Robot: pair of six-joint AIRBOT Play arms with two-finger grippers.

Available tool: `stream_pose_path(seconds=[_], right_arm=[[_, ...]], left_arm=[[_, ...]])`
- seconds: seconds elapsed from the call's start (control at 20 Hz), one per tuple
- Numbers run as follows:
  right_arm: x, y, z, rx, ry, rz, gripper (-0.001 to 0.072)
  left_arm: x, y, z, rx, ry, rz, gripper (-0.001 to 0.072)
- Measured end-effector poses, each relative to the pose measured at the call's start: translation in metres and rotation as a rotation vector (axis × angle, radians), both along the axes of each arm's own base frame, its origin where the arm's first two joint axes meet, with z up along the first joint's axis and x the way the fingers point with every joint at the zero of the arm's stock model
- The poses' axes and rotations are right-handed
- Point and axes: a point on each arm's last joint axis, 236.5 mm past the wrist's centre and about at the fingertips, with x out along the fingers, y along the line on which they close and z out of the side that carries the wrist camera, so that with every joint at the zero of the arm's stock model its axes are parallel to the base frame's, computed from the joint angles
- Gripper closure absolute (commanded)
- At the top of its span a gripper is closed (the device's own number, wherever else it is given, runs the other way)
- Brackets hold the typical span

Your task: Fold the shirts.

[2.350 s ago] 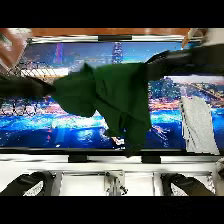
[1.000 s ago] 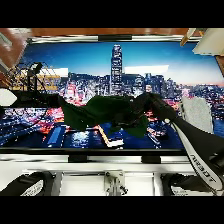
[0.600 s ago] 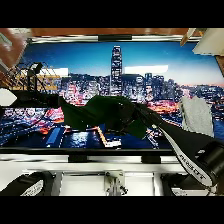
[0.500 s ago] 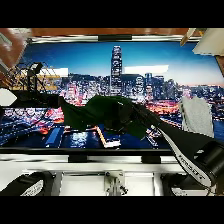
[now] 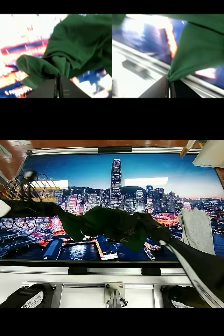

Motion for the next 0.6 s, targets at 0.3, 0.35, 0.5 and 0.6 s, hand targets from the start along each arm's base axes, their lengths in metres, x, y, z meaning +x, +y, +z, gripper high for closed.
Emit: stream_pose_path(seconds=[0.3,0.35,0.5,0.6], right_arm=[[0.041,-0.138,0.218,-0.243,-0.697,-0.014,0.0633],[0.039,-0.159,0.269,-0.236,-0.844,-0.084,0.0632],[0.001,-0.213,0.411,-0.119,-1.238,-0.294,0.0633],[-0.034,-0.233,0.468,-0.011,-1.399,-0.377,0.0633]], left_arm=[[-0.014,0.068,0.244,0.003,-0.57,0.18,0.0673],[-0.033,0.075,0.287,0.012,-0.673,0.203,0.0673],[-0.107,0.077,0.385,0.021,-0.936,0.243,0.0673],[-0.156,0.072,0.425,0.004,-1.063,0.262,0.0673]])
